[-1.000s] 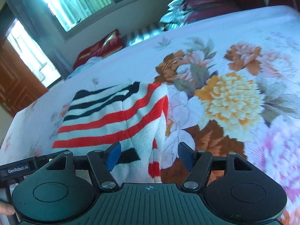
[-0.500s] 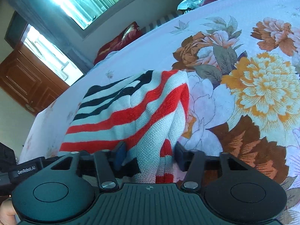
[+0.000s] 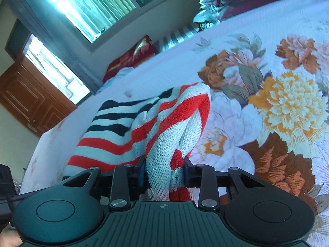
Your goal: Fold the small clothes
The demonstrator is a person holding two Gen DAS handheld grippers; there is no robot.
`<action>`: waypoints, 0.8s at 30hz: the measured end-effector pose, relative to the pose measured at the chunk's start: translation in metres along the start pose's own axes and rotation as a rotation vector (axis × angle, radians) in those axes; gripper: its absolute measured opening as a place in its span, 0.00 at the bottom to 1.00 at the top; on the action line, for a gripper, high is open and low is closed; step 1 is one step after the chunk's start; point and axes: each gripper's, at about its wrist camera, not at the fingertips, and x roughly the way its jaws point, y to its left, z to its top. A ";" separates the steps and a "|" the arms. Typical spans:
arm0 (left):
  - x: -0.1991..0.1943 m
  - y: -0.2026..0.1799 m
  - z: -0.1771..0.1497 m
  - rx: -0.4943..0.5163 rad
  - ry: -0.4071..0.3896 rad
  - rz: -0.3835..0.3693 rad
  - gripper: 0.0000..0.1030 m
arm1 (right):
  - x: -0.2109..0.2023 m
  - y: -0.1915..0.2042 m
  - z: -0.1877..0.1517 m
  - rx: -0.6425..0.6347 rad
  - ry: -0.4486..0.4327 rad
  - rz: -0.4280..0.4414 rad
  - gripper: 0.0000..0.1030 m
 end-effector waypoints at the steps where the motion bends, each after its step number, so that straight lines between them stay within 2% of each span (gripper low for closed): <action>1: -0.002 -0.001 0.000 0.006 -0.004 -0.004 0.46 | -0.002 0.003 0.000 -0.002 -0.005 0.002 0.33; 8: -0.025 0.001 0.003 0.012 -0.026 -0.048 0.46 | -0.017 0.024 -0.001 0.022 -0.027 0.043 0.32; 14: -0.062 0.021 0.010 0.005 -0.067 -0.042 0.46 | -0.020 0.068 -0.003 -0.011 -0.050 0.087 0.32; 19: -0.105 0.065 0.014 -0.013 -0.118 -0.012 0.46 | -0.001 0.126 -0.012 -0.046 -0.048 0.135 0.32; 24: -0.147 0.136 0.018 -0.042 -0.164 0.009 0.46 | 0.040 0.202 -0.035 -0.069 -0.049 0.165 0.32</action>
